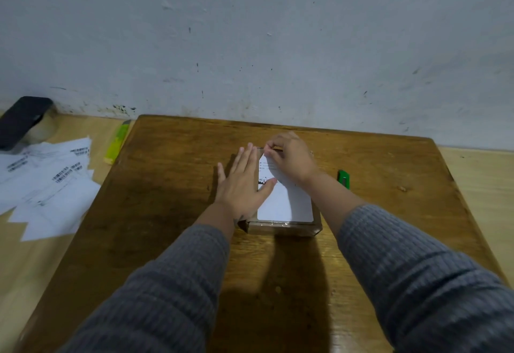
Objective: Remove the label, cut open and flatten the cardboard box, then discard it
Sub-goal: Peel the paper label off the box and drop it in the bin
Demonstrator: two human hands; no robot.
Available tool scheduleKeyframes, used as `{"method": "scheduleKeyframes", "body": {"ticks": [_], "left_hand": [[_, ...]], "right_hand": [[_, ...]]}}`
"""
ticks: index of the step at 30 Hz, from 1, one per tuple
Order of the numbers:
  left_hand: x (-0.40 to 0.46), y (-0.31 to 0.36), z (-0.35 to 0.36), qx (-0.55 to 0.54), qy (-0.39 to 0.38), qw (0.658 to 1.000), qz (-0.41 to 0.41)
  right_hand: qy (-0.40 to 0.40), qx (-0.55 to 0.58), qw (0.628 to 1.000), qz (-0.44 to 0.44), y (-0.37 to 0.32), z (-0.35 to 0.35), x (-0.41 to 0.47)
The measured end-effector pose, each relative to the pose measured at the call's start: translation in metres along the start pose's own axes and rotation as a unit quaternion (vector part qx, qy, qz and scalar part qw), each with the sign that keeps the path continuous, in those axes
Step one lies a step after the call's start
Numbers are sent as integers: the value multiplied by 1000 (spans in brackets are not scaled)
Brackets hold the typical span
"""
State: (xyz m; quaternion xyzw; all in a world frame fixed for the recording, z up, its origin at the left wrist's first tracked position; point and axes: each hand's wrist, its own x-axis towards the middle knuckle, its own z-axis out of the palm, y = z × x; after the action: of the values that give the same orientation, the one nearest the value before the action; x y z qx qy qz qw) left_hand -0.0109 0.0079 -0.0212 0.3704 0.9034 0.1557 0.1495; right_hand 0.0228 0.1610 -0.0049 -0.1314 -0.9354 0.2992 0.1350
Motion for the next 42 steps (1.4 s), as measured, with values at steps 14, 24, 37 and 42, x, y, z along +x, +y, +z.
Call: {"method": "scheduleKeyframes", "body": {"ticks": [14,24,37,42], "left_hand": [[-3,7,0,-5,46,999,25],[-6,13,5,63,9,998,19],[-4,18,13,0,34,999,-2],[-4,18,13,7,38,999,-6]], "right_hand": [[-1,100,990,99,-6,-19,-2],[-27,48,991,119,-12,-32,-3],[-67,-57,993,79,-13,-36,-21],[-105,-100,989,40,-9,-45,-19]]}}
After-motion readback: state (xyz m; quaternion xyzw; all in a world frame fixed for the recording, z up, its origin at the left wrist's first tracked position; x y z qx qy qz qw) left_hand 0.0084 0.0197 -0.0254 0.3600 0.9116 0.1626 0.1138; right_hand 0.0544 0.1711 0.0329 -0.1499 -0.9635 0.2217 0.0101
